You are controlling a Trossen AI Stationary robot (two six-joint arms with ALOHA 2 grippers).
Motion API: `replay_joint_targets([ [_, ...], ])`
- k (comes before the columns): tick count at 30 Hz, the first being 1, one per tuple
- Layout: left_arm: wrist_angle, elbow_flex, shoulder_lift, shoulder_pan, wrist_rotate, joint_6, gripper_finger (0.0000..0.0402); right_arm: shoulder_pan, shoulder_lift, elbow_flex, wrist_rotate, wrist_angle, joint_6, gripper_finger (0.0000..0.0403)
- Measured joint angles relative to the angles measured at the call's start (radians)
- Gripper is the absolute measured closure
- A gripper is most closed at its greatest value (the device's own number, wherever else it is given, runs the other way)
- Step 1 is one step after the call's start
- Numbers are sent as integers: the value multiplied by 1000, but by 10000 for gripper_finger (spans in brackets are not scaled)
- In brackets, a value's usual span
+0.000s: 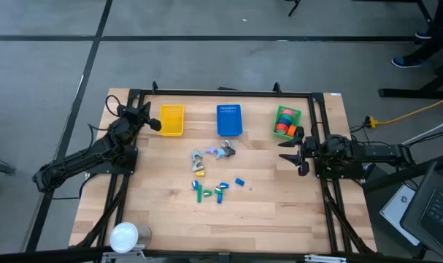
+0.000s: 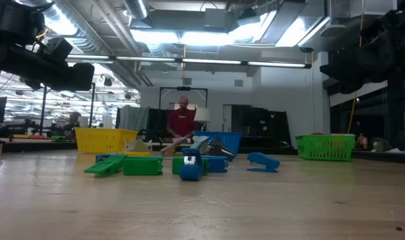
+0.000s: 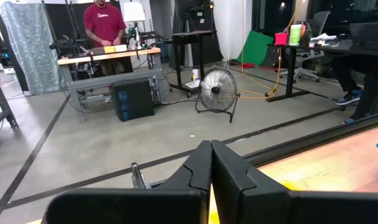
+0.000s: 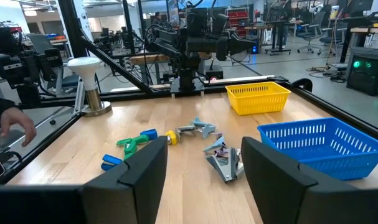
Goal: Pick and place Stapler, Stapler remover, tape
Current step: Put the violet staple remover into the yellow basket
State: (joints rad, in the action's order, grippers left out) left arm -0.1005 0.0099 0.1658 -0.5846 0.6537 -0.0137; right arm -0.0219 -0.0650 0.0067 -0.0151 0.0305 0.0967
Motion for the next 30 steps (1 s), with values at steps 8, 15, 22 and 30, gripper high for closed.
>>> replay_joint_targets([
  [8,0,0,0,0,0,0,400,0,0,0,0,0,0,192],
  [15,0,0,0,0,0,0,400,0,0,0,0,0,0,192],
  [22,0,0,0,0,0,-18,400,0,0,0,0,0,0,192],
  [30,-10,0,0,0,-1,31,400,0,0,0,0,0,0,192],
])
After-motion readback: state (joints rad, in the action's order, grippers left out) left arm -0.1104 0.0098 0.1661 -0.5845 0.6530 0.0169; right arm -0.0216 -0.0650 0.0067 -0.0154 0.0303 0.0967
